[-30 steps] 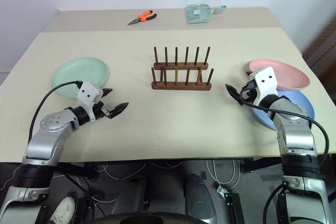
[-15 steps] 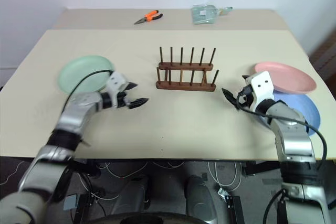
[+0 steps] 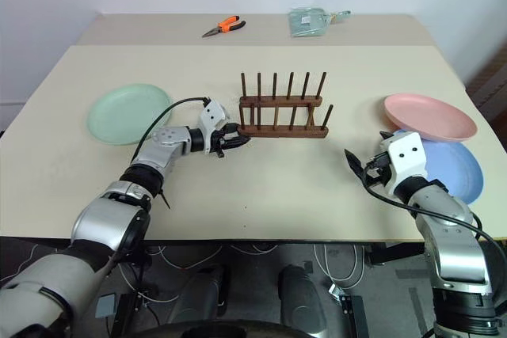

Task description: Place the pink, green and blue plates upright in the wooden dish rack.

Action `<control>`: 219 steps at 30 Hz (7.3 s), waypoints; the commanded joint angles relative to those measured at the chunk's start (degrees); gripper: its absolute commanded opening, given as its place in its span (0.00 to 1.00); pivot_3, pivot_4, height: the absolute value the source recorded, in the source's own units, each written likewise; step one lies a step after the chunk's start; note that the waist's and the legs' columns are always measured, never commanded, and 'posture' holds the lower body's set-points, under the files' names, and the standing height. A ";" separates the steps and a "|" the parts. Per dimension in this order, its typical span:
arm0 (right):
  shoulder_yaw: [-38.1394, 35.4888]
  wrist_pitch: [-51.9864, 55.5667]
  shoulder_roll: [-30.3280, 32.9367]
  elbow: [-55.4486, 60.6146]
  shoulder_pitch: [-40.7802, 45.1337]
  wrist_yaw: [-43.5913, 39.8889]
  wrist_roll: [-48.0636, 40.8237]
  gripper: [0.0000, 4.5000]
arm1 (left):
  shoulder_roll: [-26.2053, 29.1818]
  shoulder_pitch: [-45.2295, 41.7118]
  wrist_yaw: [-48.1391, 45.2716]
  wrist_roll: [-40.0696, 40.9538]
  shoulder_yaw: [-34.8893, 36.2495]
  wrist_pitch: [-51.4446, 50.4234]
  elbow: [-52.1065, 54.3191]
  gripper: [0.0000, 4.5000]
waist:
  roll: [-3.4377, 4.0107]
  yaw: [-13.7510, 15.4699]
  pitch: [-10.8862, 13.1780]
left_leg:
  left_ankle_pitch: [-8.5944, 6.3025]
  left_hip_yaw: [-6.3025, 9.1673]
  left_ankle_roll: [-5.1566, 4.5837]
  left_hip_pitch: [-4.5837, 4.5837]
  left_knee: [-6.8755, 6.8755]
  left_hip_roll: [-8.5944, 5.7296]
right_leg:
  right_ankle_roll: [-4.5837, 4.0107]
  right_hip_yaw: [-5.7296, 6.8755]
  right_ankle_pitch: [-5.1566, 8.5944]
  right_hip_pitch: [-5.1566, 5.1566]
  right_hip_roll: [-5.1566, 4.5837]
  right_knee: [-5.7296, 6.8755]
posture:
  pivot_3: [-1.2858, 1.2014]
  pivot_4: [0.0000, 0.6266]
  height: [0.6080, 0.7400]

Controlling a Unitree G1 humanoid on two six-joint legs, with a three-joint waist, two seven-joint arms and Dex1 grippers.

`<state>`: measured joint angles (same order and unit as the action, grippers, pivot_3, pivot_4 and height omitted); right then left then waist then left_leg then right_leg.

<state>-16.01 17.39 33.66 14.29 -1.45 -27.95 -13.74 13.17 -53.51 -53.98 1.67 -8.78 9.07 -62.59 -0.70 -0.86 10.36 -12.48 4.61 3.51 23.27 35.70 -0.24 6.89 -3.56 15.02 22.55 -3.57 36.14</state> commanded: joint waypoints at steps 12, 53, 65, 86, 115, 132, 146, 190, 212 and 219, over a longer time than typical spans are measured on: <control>-1.30 -2.19 3.49 -6.33 3.42 -1.21 1.79 1.00 | 5.95 18.09 -15.01 2.37 -4.77 -3.42 32.33 0.16 | 0.07 0.08 -0.04 | 0.00 0.01 0.00 -0.05 -0.07 0.02 | -0.02 -0.03 0.00 0.01 -0.01 0.03 | 0.52 0.24 1.00; 17.80 -3.32 -4.16 -23.94 19.31 1.27 13.76 0.12 | 3.10 23.23 23.83 -3.40 -3.85 -20.75 36.80 0.13 | -0.53 -1.33 -0.60 | -0.03 -0.19 0.00 -1.73 -0.54 0.06 | -0.32 -0.29 0.17 -1.26 0.02 -0.11 | 0.52 0.24 1.00; 5.83 -11.59 21.00 -15.74 12.65 -3.65 20.47 0.61 | 11.70 26.50 9.36 1.46 -2.50 -6.88 50.53 0.13 | -0.42 -1.40 -0.51 | -0.04 -0.24 -0.01 -0.81 -0.52 0.04 | -0.30 -0.32 0.16 -0.34 0.00 -0.04 | 0.52 0.24 1.00; 17.69 -22.65 22.95 -41.27 22.40 6.58 35.28 0.00 | 11.59 29.35 3.24 10.92 -1.73 -18.00 65.62 0.13 | -0.35 -1.49 -0.37 | -0.04 -0.46 -0.03 -0.76 -0.49 0.03 | -0.29 -0.56 0.18 -0.27 -0.01 -0.09 | 0.52 0.24 1.00; 26.89 -35.70 21.67 -66.37 40.59 10.36 43.19 0.24 | 10.50 27.86 3.47 9.75 -2.20 -16.71 63.65 0.13 | -0.34 -1.63 -0.34 | -0.04 -0.48 -0.03 -0.76 -0.52 0.01 | -0.29 -0.59 0.17 -0.26 -0.02 -0.09 | 0.52 0.24 1.00; 24.91 -39.41 24.94 -57.24 39.86 16.62 42.39 0.01 | 10.60 27.96 6.00 7.75 -1.12 -14.26 61.75 0.13 | -0.25 -1.75 -0.29 | -0.04 -0.49 -0.03 -0.77 -0.52 0.00 | -0.26 -0.64 0.16 -0.23 -0.02 -0.06 | 0.52 0.24 1.00; 3.33 8.44 11.48 -1.14 33.81 -13.65 -37.76 0.01 | 14.17 27.64 9.00 8.32 5.82 -8.98 54.28 0.13 | -0.36 0.45 -0.19 | -0.04 -0.08 -0.04 -0.55 -0.41 0.01 | -0.29 -0.27 0.16 -0.34 -0.08 -0.15 | 0.52 0.24 1.00; -1.31 6.30 12.48 -22.66 34.21 -25.97 -23.57 0.50 | 12.91 30.30 7.30 9.75 6.69 -15.66 58.62 0.13 | -0.33 -0.10 -0.17 | -0.04 -0.16 -0.04 -0.32 -0.44 0.02 | -0.09 -0.29 0.05 0.04 0.01 -0.05 | 0.52 0.24 1.00; 31.68 2.46 -0.19 8.73 30.76 -13.65 -1.23 1.00 | 9.83 17.45 59.97 17.17 41.54 -38.37 38.66 0.99 | -0.67 -0.45 -0.18 | -0.01 0.09 0.02 -0.13 -0.35 -0.04 | 0.05 -0.07 -0.02 0.16 -0.05 0.09 | 0.52 0.24 1.00; 34.62 0.11 -3.09 9.01 25.44 -13.34 3.25 1.00 | 5.48 18.87 61.97 27.05 47.42 -46.54 45.53 0.87 | -0.88 0.20 -0.17 | 0.00 0.28 0.06 0.16 -0.08 -0.10 | 0.08 0.17 -0.10 0.19 -0.13 -0.01 | 0.52 0.24 1.00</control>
<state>19.59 18.42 31.24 21.29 23.59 -41.86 -10.85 19.08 -34.37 6.95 26.04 37.12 -36.15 -19.27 -1.57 -0.66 10.19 -12.47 4.89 3.57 23.40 35.61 -0.32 6.96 -3.39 14.91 22.74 -3.67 36.14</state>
